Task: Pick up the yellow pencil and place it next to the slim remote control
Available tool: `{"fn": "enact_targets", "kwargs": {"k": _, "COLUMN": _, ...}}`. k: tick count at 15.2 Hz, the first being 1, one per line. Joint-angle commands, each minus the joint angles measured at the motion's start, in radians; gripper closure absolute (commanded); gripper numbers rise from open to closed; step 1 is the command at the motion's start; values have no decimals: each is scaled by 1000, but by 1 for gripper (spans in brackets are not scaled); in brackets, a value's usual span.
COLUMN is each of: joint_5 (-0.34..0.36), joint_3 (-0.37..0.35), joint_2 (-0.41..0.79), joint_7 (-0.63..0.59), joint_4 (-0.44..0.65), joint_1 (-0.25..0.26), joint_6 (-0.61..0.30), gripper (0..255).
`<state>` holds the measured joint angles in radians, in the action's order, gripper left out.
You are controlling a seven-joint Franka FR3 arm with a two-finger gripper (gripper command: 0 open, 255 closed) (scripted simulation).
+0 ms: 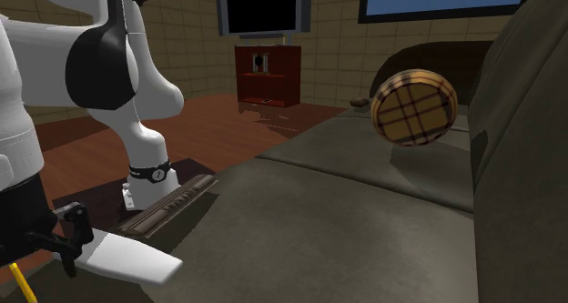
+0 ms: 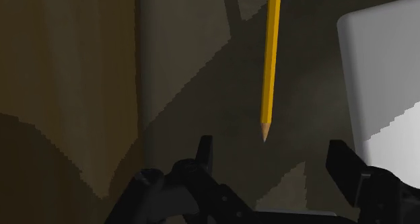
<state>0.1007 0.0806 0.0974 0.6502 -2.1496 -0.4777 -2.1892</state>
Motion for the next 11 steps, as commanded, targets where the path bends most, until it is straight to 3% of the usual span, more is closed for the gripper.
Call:
{"fn": "enact_targets", "kwargs": {"k": 1, "joint_5": 0, "joint_3": 0, "joint_2": 0, "joint_7": 0, "joint_4": 0, "joint_1": 0, "joint_6": 0, "gripper": 0}}
{"fn": "enact_targets", "kwargs": {"k": 3, "joint_5": 0, "joint_3": 0, "joint_2": 0, "joint_7": 0, "joint_4": 0, "joint_1": 0, "joint_6": 0, "gripper": 0}}
{"fn": "enact_targets", "kwargs": {"k": 7, "joint_5": -3, "joint_3": -5, "joint_2": -52, "joint_7": 1, "joint_4": 70, "joint_1": 6, "joint_6": 123, "gripper": 0}}
{"fn": "enact_targets", "kwargs": {"k": 11, "joint_5": -3, "joint_3": -5, "joint_2": -52, "joint_7": 1, "joint_4": 70, "joint_1": 6, "joint_6": 123, "gripper": 0}}
